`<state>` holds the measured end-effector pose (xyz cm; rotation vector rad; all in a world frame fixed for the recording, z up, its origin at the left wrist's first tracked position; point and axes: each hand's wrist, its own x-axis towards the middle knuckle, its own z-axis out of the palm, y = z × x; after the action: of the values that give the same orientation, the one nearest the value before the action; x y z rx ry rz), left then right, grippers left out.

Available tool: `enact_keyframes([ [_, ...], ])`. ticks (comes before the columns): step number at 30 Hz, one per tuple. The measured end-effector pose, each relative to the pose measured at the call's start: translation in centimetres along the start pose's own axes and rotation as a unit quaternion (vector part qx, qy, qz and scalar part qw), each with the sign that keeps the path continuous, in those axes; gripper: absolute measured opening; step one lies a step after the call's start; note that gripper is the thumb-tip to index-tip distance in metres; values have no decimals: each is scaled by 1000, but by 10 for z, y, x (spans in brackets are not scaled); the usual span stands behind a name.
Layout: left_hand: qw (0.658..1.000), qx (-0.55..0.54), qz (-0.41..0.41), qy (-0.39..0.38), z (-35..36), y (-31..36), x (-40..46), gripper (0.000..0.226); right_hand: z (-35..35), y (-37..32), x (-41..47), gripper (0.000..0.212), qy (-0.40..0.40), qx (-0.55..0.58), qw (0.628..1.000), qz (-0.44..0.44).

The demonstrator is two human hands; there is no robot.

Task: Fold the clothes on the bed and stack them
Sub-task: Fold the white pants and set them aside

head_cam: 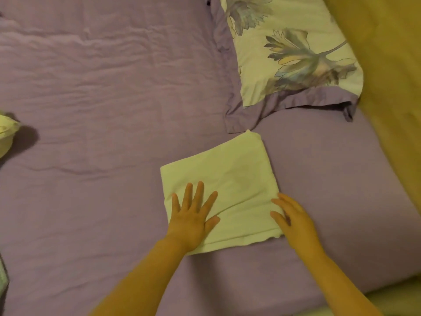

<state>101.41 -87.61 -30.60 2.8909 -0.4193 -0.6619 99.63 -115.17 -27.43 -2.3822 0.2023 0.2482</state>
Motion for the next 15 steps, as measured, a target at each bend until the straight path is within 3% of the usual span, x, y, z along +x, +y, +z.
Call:
enact_keyframes([
  [4, 1000, 11, 4, 5, -11, 12, -3, 84, -9, 7, -24, 27, 18, 116, 992, 41],
  [8, 998, -1, 66, 16, -26, 33, 14, 70, -12, 8, -24, 36, -25, 141, 990, 15],
  [11, 993, 25, 113, -25, -37, 55, 34, 77, -9, 17, -21, 32, -62, 82, 994, -27],
  [15, 989, 48, 127, -54, -37, 81, 55, 51, -6, 27, -17, 15, -41, -62, 990, -123],
])
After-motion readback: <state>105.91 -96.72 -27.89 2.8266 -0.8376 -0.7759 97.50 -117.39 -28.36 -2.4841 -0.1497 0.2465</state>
